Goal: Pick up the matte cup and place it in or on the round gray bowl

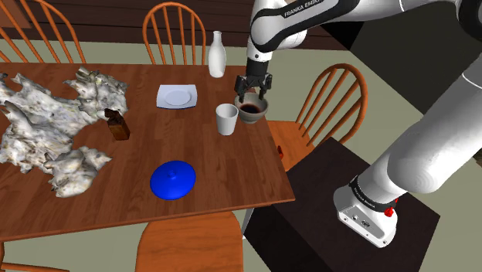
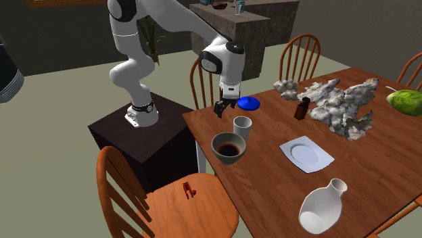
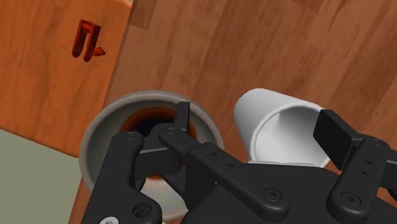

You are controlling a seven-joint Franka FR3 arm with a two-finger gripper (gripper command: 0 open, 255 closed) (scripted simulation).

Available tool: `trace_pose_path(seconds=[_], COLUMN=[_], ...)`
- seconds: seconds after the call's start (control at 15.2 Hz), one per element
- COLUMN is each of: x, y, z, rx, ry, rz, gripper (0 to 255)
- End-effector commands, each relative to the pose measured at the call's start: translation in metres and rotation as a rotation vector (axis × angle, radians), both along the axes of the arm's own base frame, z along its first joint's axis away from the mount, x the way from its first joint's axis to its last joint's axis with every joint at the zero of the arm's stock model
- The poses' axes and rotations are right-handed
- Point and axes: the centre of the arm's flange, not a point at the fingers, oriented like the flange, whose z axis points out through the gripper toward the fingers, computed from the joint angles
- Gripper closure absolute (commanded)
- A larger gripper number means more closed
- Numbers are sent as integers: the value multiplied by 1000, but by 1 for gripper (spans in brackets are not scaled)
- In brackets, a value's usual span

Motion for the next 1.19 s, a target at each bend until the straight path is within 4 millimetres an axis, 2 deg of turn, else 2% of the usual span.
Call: trace_pose_path(seconds=[0.0, 0.26, 0.73, 1.12], x=[22, 61, 57, 57], y=[5, 16, 21, 21], z=[-17, -46, -83, -86], rx=[1, 1, 1, 1], ry=[-5, -14, -14, -14], rz=[-4, -11, -11, -11], gripper=[0, 0, 0, 0])
